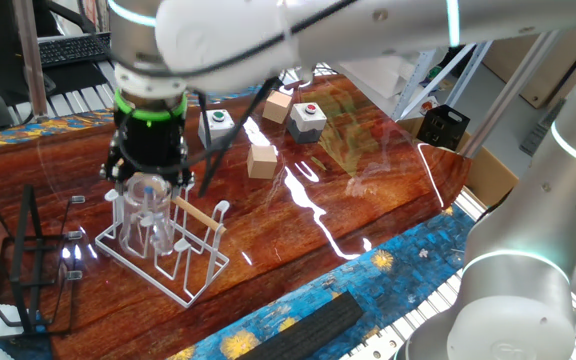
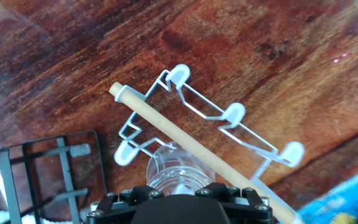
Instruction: Take the cup off the cup rack
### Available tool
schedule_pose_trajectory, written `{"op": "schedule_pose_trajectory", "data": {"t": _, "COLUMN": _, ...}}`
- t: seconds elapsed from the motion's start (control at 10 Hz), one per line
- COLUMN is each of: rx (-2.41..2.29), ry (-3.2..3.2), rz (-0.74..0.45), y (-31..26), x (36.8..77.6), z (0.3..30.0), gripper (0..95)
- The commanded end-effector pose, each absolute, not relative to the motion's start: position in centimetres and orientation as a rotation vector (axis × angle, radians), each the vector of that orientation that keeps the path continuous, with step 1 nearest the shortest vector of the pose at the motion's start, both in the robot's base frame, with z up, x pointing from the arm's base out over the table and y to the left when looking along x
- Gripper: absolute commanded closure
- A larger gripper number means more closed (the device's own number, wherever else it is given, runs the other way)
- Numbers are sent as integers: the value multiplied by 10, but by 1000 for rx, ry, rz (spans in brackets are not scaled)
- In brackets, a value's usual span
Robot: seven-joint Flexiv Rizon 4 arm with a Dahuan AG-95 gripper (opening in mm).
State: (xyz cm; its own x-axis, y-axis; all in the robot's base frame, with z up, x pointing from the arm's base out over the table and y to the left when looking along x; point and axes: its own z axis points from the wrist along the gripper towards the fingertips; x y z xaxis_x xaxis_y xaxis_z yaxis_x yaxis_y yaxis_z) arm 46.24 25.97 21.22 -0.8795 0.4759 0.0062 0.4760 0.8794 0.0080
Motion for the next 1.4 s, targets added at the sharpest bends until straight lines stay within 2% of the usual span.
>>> {"op": "schedule_pose_trajectory", "data": {"t": 0.1, "rx": -752, "ry": -3037, "rz": -15, "y": 257, "x": 462, "z": 227, "gripper": 950}}
{"op": "schedule_pose_trajectory", "data": {"t": 0.6, "rx": -717, "ry": -3031, "rz": -29, "y": 248, "x": 459, "z": 254, "gripper": 950}}
{"op": "schedule_pose_trajectory", "data": {"t": 0.9, "rx": -732, "ry": -3000, "rz": -109, "y": 245, "x": 458, "z": 261, "gripper": 950}}
{"op": "schedule_pose_trajectory", "data": {"t": 1.4, "rx": -704, "ry": -2988, "rz": -110, "y": 241, "x": 459, "z": 269, "gripper": 950}}
